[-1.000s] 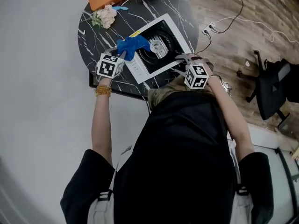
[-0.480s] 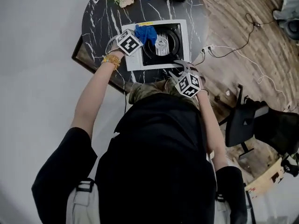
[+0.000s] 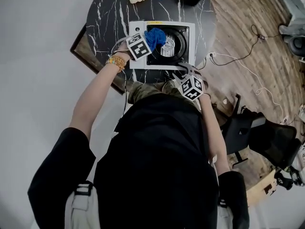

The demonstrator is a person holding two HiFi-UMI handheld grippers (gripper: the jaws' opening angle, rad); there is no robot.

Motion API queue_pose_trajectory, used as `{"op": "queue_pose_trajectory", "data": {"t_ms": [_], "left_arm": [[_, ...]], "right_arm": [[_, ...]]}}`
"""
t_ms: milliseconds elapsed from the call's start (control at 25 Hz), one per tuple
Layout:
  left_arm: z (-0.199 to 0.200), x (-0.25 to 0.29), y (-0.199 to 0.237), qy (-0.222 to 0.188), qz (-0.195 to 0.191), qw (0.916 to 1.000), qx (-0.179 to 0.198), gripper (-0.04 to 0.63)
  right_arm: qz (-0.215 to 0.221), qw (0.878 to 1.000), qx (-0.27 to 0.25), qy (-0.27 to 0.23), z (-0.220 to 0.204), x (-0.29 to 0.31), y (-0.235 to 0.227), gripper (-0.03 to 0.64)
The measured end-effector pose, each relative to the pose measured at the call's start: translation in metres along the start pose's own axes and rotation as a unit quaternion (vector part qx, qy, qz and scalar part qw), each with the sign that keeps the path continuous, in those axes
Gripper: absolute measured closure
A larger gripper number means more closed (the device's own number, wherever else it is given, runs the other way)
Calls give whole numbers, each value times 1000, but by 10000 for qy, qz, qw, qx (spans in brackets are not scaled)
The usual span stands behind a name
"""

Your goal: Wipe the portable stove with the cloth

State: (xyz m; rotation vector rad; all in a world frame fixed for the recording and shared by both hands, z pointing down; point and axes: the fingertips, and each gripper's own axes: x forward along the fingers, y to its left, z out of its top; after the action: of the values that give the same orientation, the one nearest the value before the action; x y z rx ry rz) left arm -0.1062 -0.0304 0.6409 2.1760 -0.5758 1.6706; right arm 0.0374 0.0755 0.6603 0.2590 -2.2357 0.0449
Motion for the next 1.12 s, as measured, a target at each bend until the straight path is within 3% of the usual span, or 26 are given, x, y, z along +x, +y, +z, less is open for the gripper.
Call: {"op": "queue_pose_trajectory", "data": {"t_ms": [200, 320, 440, 520, 600, 680, 760, 840, 960, 1120], "left_arm": [[2, 9, -54, -23, -552, 9985, -30, 552], [2, 9, -58, -7, -447, 9990, 17, 554], [-6, 9, -55, -200, -672, 9966, -433, 552], [-7, -4, -58, -535, -810, 9917, -840, 552], [4, -30, -72, -827, -895, 9881, -942, 552], [15, -43, -98, -700, -977, 9908, -628, 552], [14, -30, -117, -220, -859, 9960, -38, 552], [7, -3, -125, 218, -709, 9968, 307, 552], [14, 14, -126, 372, -595, 9971, 280, 552], [42, 21, -140, 242, -585, 9971, 427, 552]], "right_arm": [[65, 10000, -11, 57, -1, 1, 2, 436], [84, 9999, -8, 75, 0, 3, 2, 436], [75, 9999, 7, 86, 0, 3, 4, 436], [104, 9999, 14, 99, 1, 3, 6, 436], [150, 9998, -6, 94, 3, 3, 5, 436], [178, 9998, -36, 83, 3, 3, 3, 436], [187, 9998, -48, 74, 2, 2, 2, 436], [211, 9997, -40, 70, 2, 2, 3, 436], [259, 9996, -42, 32, 2, 2, 3, 436], [384, 9992, -29, -55, 3, 0, 10, 436]]}}
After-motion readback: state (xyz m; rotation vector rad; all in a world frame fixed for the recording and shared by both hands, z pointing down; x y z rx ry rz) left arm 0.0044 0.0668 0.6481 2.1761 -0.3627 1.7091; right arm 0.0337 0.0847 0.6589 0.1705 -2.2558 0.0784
